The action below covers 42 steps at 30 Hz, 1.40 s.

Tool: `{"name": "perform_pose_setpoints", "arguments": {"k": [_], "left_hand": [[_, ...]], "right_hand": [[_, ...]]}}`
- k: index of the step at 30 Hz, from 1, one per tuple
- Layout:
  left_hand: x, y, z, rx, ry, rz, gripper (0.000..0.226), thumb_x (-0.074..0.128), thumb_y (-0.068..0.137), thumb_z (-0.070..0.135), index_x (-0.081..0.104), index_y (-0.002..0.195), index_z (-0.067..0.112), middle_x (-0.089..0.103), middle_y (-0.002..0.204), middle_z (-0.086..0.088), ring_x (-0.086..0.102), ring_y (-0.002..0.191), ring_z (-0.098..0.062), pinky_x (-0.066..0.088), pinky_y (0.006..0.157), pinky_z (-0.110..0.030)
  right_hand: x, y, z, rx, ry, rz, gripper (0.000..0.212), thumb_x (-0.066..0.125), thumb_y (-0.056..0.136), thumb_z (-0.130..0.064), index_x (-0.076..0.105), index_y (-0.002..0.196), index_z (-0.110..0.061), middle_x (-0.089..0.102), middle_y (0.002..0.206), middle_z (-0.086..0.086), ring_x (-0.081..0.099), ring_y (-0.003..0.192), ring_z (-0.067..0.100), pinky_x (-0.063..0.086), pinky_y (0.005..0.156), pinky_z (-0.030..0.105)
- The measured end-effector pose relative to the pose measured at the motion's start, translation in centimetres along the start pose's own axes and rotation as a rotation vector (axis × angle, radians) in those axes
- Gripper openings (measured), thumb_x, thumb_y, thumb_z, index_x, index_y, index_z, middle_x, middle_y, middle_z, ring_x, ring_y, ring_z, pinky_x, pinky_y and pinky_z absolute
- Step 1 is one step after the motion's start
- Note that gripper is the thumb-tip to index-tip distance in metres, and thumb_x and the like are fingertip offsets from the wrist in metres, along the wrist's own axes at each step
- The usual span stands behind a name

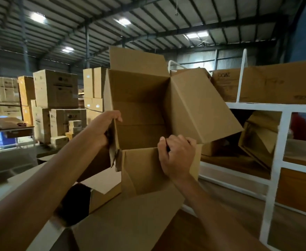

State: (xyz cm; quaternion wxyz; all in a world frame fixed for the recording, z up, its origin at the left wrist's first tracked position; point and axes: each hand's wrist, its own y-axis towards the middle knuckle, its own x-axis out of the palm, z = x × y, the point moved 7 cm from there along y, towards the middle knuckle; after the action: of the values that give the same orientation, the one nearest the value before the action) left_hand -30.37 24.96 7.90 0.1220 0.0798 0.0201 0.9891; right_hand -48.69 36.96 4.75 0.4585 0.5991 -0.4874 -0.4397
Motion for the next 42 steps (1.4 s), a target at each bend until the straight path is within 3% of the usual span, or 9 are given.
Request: {"name": "perform_pose_setpoints", "arguments": {"k": [2, 8, 14, 18, 24, 28, 31, 34, 42], "left_hand": [[-1.4, 2.7, 0.4, -0.006, 0.000, -0.028, 0.028, 0.065, 0.072, 0.016, 0.052, 0.096, 0.019, 0.053, 0.110, -0.015, 0.053, 0.106, -0.034, 0.043, 0.098, -0.052], [-5.8, 11.2, 0.7, -0.008, 0.043, -0.180, 0.057, 0.065, 0.071, 0.021, 0.046, 0.124, 0.017, 0.051, 0.110, -0.015, 0.052, 0.100, -0.035, 0.046, 0.087, -0.052], [-11.0, 18.0, 0.6, -0.030, 0.050, -0.347, 0.072, 0.068, 0.064, 0.025, 0.043, 0.132, 0.019, 0.048, 0.122, -0.018, 0.050, 0.109, -0.041, 0.044, 0.091, -0.058], [-14.6, 20.5, 0.4, -0.069, 0.076, -0.398, 0.088, 0.071, 0.054, 0.032, 0.043, 0.136, 0.023, 0.047, 0.127, -0.019, 0.050, 0.111, -0.042, 0.048, 0.079, -0.052], [-20.7, 23.4, -0.8, -0.102, 0.088, -0.372, 0.075, 0.070, 0.068, 0.036, 0.039, 0.136, 0.027, 0.046, 0.124, -0.020, 0.051, 0.105, -0.043, 0.050, 0.065, -0.047], [-23.0, 25.3, -2.0, -0.204, 0.144, -0.383, 0.074, 0.071, 0.064, 0.039, 0.040, 0.130, 0.025, 0.049, 0.119, -0.021, 0.054, 0.103, -0.045, 0.045, 0.090, -0.058], [-24.5, 27.4, -4.0, -0.310, 0.209, -0.440, 0.097, 0.077, 0.045, 0.045, 0.042, 0.133, 0.023, 0.050, 0.127, -0.022, 0.054, 0.109, -0.047, 0.041, 0.092, -0.062], [-25.1, 30.4, -5.9, -0.344, 0.277, -0.523, 0.106, 0.081, 0.037, 0.050, 0.049, 0.132, 0.019, 0.052, 0.132, -0.021, 0.052, 0.116, -0.046, 0.040, 0.095, -0.059], [-26.6, 34.4, -8.3, -0.380, 0.509, -0.652, 0.091, 0.063, 0.058, 0.068, 0.051, 0.128, 0.011, 0.056, 0.123, -0.019, 0.053, 0.107, -0.038, 0.045, 0.075, -0.048]], "right_hand": [[2.4, 0.4, -0.8, -0.003, -0.028, 0.005, 0.044, 0.045, 0.095, -0.031, 0.054, 0.054, -0.019, 0.049, 0.054, -0.006, 0.037, 0.058, 0.008, 0.029, 0.073, 0.030], [9.5, 0.8, -4.4, -0.013, -0.155, 0.023, 0.044, 0.045, 0.095, -0.032, 0.054, 0.053, -0.020, 0.046, 0.054, -0.008, 0.032, 0.059, 0.006, 0.022, 0.074, 0.027], [15.7, 0.3, -9.4, -0.009, -0.305, -0.028, 0.038, 0.042, 0.098, -0.034, 0.044, 0.059, -0.031, 0.036, 0.059, -0.016, 0.031, 0.060, 0.004, 0.019, 0.075, 0.023], [18.9, -0.1, -12.4, 0.034, -0.314, -0.068, 0.039, 0.040, 0.099, -0.037, 0.043, 0.060, -0.032, 0.036, 0.059, -0.017, 0.032, 0.058, 0.003, 0.020, 0.077, 0.024], [23.0, -1.4, -17.3, 0.068, -0.306, -0.262, 0.048, 0.035, 0.100, -0.046, 0.059, 0.063, -0.027, 0.048, 0.062, -0.015, 0.043, 0.062, -0.002, 0.033, 0.082, 0.028], [24.3, -2.9, -20.4, 0.049, -0.249, -0.558, 0.035, 0.043, 0.094, -0.052, 0.068, 0.104, -0.030, 0.064, 0.096, -0.013, 0.053, 0.087, 0.003, 0.041, 0.089, 0.033], [25.0, -4.6, -22.0, -0.028, -0.334, -0.879, 0.067, 0.041, 0.085, -0.067, 0.036, 0.145, -0.038, 0.051, 0.134, -0.012, 0.043, 0.119, 0.008, 0.030, 0.108, 0.040], [25.1, -4.6, -24.1, 0.011, -0.403, -1.073, 0.084, 0.048, 0.081, -0.075, 0.015, 0.152, -0.044, 0.033, 0.149, -0.012, 0.028, 0.124, 0.004, 0.022, 0.106, 0.034], [30.6, -3.0, -25.9, 0.293, -0.496, -0.910, 0.041, 0.051, 0.091, -0.060, 0.058, 0.125, -0.037, 0.062, 0.119, -0.013, 0.054, 0.104, 0.007, 0.044, 0.091, 0.036]]}}
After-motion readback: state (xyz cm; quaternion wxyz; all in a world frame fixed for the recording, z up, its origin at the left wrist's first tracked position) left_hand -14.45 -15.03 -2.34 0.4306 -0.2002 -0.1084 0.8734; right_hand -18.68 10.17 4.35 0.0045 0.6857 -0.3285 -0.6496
